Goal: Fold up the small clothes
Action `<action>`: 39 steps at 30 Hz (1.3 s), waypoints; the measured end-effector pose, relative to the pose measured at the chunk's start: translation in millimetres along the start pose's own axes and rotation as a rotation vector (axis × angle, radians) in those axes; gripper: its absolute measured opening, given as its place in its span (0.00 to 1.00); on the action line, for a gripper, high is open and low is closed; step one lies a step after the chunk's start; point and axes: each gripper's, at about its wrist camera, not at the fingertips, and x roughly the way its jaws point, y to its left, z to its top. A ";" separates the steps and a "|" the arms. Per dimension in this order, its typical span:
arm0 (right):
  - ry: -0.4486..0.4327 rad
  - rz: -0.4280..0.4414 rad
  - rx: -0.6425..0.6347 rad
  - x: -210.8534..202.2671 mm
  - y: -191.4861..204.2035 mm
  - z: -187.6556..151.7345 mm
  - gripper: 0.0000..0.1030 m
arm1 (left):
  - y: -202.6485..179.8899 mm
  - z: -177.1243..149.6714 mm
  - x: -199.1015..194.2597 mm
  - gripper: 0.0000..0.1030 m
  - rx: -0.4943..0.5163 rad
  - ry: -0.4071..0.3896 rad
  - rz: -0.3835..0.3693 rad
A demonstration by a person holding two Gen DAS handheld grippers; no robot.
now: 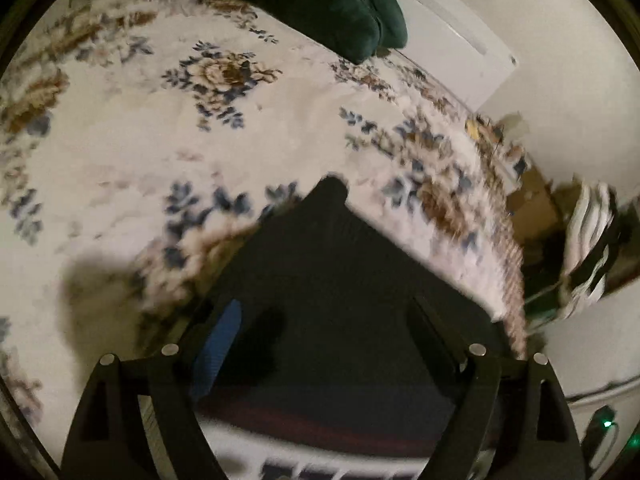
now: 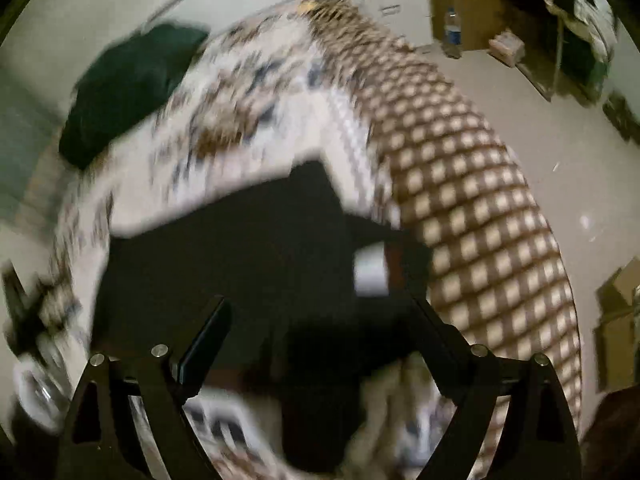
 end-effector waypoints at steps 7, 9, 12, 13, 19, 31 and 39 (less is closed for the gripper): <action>0.103 -0.080 -0.085 28.8 0.0 -76.1 0.43 | 18.3 -60.3 20.7 0.82 0.037 0.125 0.081; 0.072 -0.044 0.056 20.4 -29.1 -76.3 0.37 | 23.2 -66.1 25.8 0.82 0.057 0.134 0.096; 0.015 -0.112 0.239 3.0 -72.8 -73.8 0.13 | 23.7 -67.9 29.3 0.82 0.086 0.140 0.100; 0.003 -0.109 0.304 -1.3 -90.3 -73.4 0.13 | 23.0 -68.3 28.7 0.82 0.094 0.142 0.100; 0.068 -0.088 0.211 -9.4 -82.6 -79.0 0.31 | 20.4 -73.6 17.3 0.82 0.101 0.125 0.086; 0.194 -0.073 0.046 42.7 -58.7 -107.3 0.27 | 24.1 -85.5 17.9 0.82 0.117 0.131 0.097; 0.195 -0.405 -0.345 22.2 -49.7 -103.9 0.10 | 29.6 -81.4 16.3 0.82 0.084 0.151 0.067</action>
